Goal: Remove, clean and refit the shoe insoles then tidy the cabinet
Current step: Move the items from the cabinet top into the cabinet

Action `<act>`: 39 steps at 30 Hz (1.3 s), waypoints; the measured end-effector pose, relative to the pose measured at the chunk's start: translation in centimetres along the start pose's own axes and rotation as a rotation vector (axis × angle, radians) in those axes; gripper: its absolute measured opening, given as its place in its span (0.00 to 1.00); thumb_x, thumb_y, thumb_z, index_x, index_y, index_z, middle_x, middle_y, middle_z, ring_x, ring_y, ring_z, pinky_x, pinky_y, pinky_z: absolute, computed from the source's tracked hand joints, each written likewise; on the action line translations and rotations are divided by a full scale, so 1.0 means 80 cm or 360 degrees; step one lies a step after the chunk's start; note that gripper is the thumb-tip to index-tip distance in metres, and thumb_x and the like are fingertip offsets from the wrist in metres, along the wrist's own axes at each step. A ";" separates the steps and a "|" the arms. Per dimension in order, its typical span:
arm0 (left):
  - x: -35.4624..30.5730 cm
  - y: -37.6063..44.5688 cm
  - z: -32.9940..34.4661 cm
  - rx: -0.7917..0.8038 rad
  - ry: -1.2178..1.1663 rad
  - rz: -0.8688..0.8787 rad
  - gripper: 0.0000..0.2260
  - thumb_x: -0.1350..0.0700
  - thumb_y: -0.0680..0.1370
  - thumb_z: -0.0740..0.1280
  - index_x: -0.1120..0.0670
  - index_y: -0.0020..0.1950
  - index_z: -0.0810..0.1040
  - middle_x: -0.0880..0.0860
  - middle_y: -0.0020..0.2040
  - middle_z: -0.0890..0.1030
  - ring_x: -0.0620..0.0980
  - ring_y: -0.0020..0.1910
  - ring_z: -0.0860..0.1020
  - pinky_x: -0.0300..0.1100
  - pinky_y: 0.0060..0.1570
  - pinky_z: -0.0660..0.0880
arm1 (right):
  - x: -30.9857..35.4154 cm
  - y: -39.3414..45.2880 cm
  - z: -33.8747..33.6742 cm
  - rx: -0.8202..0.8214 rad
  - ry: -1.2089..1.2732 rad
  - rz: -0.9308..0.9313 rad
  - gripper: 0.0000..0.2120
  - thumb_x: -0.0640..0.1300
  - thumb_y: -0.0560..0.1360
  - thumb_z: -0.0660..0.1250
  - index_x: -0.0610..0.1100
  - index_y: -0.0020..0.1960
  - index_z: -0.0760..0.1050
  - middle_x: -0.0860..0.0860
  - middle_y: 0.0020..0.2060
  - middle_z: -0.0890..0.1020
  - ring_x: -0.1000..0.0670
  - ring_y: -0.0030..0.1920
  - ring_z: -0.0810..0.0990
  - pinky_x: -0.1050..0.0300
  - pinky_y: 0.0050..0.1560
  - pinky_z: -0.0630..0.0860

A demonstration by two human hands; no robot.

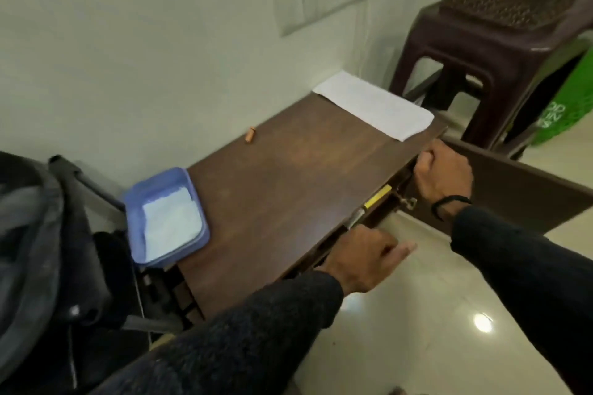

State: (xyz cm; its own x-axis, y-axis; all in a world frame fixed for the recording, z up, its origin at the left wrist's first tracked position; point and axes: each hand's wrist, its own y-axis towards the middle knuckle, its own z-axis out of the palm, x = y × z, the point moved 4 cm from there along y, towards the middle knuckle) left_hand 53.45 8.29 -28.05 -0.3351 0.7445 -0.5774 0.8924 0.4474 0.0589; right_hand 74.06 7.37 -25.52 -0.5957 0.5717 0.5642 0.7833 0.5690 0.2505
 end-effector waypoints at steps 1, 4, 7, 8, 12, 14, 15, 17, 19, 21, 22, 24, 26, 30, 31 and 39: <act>-0.003 0.007 -0.031 -0.0174 -0.0032 -0.0015 0.28 0.38 0.84 0.55 0.55 0.31 0.71 0.53 0.27 0.73 0.52 0.26 0.71 0.50 0.30 0.72 | 0.018 0.008 -0.005 -0.0012 0.0015 -0.0031 0.08 0.45 0.78 0.57 0.44 0.48 0.73 0.41 0.44 0.80 0.37 0.44 0.78 0.44 0.44 0.76; 0.031 0.027 -0.114 -0.0705 -0.0238 -0.0305 0.25 0.43 0.85 0.57 0.53 0.31 0.69 0.51 0.27 0.72 0.48 0.25 0.69 0.48 0.29 0.70 | 0.055 0.029 0.003 0.0110 0.0050 -0.0068 0.08 0.47 0.80 0.62 0.44 0.56 0.75 0.43 0.55 0.78 0.42 0.52 0.78 0.45 0.54 0.77; 0.109 0.042 -0.175 -0.1135 0.0078 -0.0723 0.18 0.45 0.84 0.59 0.54 0.40 0.77 0.53 0.37 0.80 0.55 0.37 0.78 0.48 0.38 0.73 | 0.061 0.047 0.022 0.0225 0.0004 0.0026 0.18 0.51 0.81 0.64 0.43 0.67 0.75 0.41 0.67 0.72 0.41 0.64 0.74 0.48 0.64 0.72; 0.135 0.047 -0.187 -0.1209 0.0122 -0.0833 0.15 0.46 0.83 0.61 0.53 0.44 0.79 0.55 0.43 0.81 0.58 0.44 0.79 0.49 0.43 0.74 | 0.055 0.054 0.030 0.0253 -0.0016 0.0067 0.21 0.53 0.81 0.64 0.43 0.69 0.74 0.40 0.68 0.71 0.40 0.66 0.73 0.46 0.66 0.71; 0.221 0.054 -0.218 -0.1189 0.0203 -0.1162 0.14 0.46 0.82 0.63 0.56 0.59 0.76 0.58 0.58 0.75 0.61 0.56 0.75 0.54 0.55 0.73 | 0.021 0.084 0.058 0.0240 -0.0090 0.0425 0.32 0.67 0.73 0.64 0.44 0.66 0.73 0.40 0.63 0.77 0.36 0.59 0.78 0.38 0.58 0.78; 0.246 0.055 -0.221 -0.1064 0.0224 -0.1327 0.19 0.44 0.81 0.64 0.58 0.64 0.74 0.59 0.62 0.73 0.62 0.60 0.73 0.55 0.58 0.72 | 0.004 0.093 0.060 0.0189 0.0045 0.0659 0.40 0.69 0.67 0.69 0.44 0.69 0.72 0.41 0.64 0.79 0.36 0.59 0.80 0.41 0.57 0.79; 0.256 0.057 -0.221 -0.1005 0.0246 -0.1375 0.20 0.44 0.81 0.65 0.58 0.65 0.74 0.60 0.63 0.72 0.63 0.61 0.73 0.56 0.59 0.72 | -0.001 0.095 0.059 0.0162 0.0129 0.0774 0.41 0.68 0.66 0.73 0.43 0.70 0.71 0.40 0.65 0.79 0.36 0.60 0.79 0.43 0.58 0.79; 0.264 0.065 -0.218 -0.0925 0.0347 -0.1394 0.19 0.45 0.81 0.65 0.59 0.63 0.76 0.60 0.63 0.72 0.63 0.60 0.74 0.57 0.58 0.74 | -0.008 0.093 0.054 0.0094 0.0348 0.1025 0.42 0.61 0.66 0.79 0.40 0.71 0.71 0.39 0.66 0.78 0.37 0.63 0.78 0.46 0.59 0.78; 0.265 0.071 -0.221 -0.0890 0.0390 -0.1400 0.17 0.47 0.81 0.65 0.59 0.61 0.78 0.60 0.61 0.73 0.63 0.58 0.75 0.57 0.56 0.76 | -0.017 0.085 0.053 -0.0009 0.0618 0.1264 0.43 0.54 0.66 0.82 0.40 0.72 0.67 0.40 0.67 0.76 0.38 0.63 0.79 0.47 0.60 0.79; 0.262 0.075 -0.224 -0.0870 0.0371 -0.1400 0.14 0.50 0.81 0.66 0.59 0.60 0.80 0.60 0.60 0.75 0.62 0.57 0.77 0.55 0.55 0.77 | -0.030 0.077 0.049 -0.0112 0.0874 0.1441 0.35 0.49 0.68 0.80 0.40 0.69 0.69 0.42 0.58 0.81 0.42 0.51 0.85 0.48 0.50 0.84; 0.258 0.076 -0.225 -0.0889 0.0343 -0.1383 0.13 0.51 0.80 0.67 0.58 0.59 0.81 0.59 0.58 0.77 0.61 0.56 0.78 0.53 0.54 0.77 | -0.036 0.073 0.047 -0.0060 0.0999 0.1495 0.28 0.46 0.72 0.77 0.38 0.66 0.72 0.43 0.51 0.83 0.45 0.43 0.85 0.51 0.39 0.85; 0.242 0.072 -0.221 -0.0980 0.0112 -0.1285 0.09 0.54 0.79 0.68 0.57 0.54 0.84 0.58 0.53 0.82 0.58 0.53 0.80 0.48 0.51 0.77 | -0.050 0.066 0.047 0.0104 0.1408 0.1627 0.13 0.39 0.81 0.66 0.33 0.63 0.74 0.44 0.48 0.83 0.48 0.39 0.83 0.57 0.24 0.80; 0.211 0.062 -0.205 -0.1070 -0.0294 -0.1217 0.05 0.56 0.79 0.71 0.54 0.51 0.85 0.54 0.49 0.84 0.52 0.48 0.81 0.41 0.46 0.77 | -0.063 0.051 0.036 0.0079 0.1828 0.1742 0.14 0.30 0.81 0.61 0.31 0.66 0.71 0.40 0.56 0.81 0.43 0.48 0.83 0.55 0.22 0.79; 0.119 0.028 -0.151 -0.0813 -0.1213 -0.1241 0.07 0.57 0.78 0.72 0.56 0.55 0.84 0.54 0.45 0.83 0.45 0.38 0.78 0.37 0.34 0.74 | -0.071 -0.004 -0.001 -0.0007 0.2229 0.1775 0.19 0.26 0.80 0.58 0.32 0.70 0.69 0.40 0.65 0.76 0.40 0.60 0.79 0.55 0.35 0.84; 0.091 0.016 -0.136 -0.0705 -0.1437 -0.1243 0.06 0.58 0.78 0.72 0.58 0.54 0.84 0.54 0.45 0.83 0.45 0.38 0.78 0.37 0.35 0.76 | -0.076 -0.020 -0.012 -0.0028 0.2226 0.1759 0.19 0.25 0.80 0.59 0.33 0.69 0.71 0.41 0.64 0.77 0.41 0.58 0.79 0.57 0.35 0.84; -0.040 -0.057 0.026 0.0060 -0.2259 -0.1355 0.11 0.58 0.78 0.72 0.63 0.56 0.84 0.56 0.47 0.84 0.44 0.39 0.80 0.36 0.43 0.79 | -0.158 -0.164 -0.065 -0.0125 0.2664 0.1887 0.19 0.27 0.80 0.60 0.36 0.69 0.72 0.40 0.65 0.77 0.42 0.61 0.79 0.55 0.49 0.84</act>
State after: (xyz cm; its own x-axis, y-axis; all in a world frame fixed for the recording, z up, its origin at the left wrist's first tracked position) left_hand 51.08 2.80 -28.17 -0.1939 -0.7183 -0.6682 0.6228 0.4361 -0.6496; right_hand 72.23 -10.38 -31.86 0.7742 -0.4447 0.4504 0.6147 0.3588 -0.7024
